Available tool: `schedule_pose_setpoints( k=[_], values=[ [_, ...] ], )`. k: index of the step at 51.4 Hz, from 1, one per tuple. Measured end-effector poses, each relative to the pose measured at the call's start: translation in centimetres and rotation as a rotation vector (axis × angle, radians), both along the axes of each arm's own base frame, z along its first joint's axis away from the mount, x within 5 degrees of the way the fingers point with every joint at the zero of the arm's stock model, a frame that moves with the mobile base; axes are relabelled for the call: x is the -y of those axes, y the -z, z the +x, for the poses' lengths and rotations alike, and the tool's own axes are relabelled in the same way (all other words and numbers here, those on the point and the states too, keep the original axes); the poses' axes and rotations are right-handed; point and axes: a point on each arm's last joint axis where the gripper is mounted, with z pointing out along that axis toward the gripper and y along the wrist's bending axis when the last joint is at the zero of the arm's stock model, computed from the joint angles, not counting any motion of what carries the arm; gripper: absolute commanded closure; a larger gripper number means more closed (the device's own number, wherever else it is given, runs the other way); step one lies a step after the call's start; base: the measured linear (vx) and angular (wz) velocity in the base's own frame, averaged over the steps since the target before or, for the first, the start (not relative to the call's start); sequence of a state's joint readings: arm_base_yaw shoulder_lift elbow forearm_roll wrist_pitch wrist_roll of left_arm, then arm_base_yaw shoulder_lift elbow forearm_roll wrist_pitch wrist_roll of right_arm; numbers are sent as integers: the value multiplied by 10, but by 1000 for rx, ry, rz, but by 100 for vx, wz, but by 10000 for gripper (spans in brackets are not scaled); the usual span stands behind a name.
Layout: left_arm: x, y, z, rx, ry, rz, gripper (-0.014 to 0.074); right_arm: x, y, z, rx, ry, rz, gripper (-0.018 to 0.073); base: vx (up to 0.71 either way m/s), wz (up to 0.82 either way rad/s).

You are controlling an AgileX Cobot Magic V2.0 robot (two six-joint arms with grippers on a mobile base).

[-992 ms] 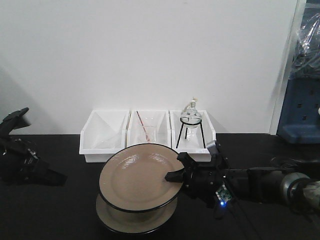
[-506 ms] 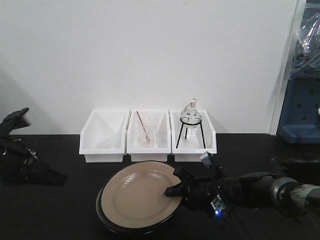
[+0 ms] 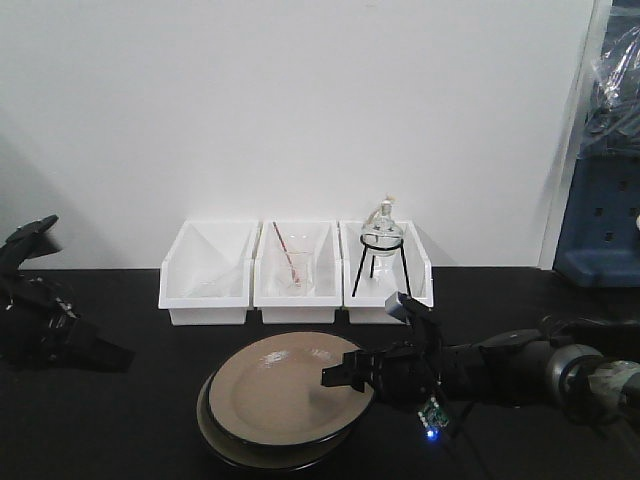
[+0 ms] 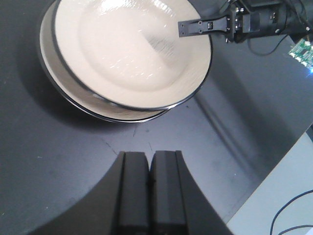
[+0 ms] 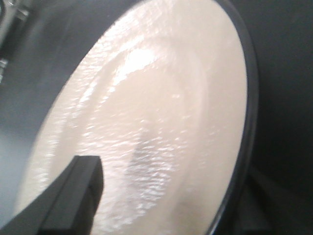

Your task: Arrange circular plates on left workspace

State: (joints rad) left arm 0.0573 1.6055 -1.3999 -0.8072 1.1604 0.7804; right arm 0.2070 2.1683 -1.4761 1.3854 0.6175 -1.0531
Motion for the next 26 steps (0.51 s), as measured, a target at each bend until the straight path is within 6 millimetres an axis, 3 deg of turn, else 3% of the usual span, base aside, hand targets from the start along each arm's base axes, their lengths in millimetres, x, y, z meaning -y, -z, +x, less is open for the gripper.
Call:
schedule_pose_setpoints(
  k=[11,16,20,26],
  values=[
    [0,0,0,0,0,1,597,11,-14,5,135,21,-151,21,0,0],
    [0,0,0,0,0,1,597,14,-20,5,177,12,-210,77,0,0],
    [0,0,1,4,-5,2,597,17,-26,4,219,-9,-277,201,0,0],
    [-2,0,3,27,-27,21,597,25,-50,-2,259,2,-340,505,0,0]
  ],
)
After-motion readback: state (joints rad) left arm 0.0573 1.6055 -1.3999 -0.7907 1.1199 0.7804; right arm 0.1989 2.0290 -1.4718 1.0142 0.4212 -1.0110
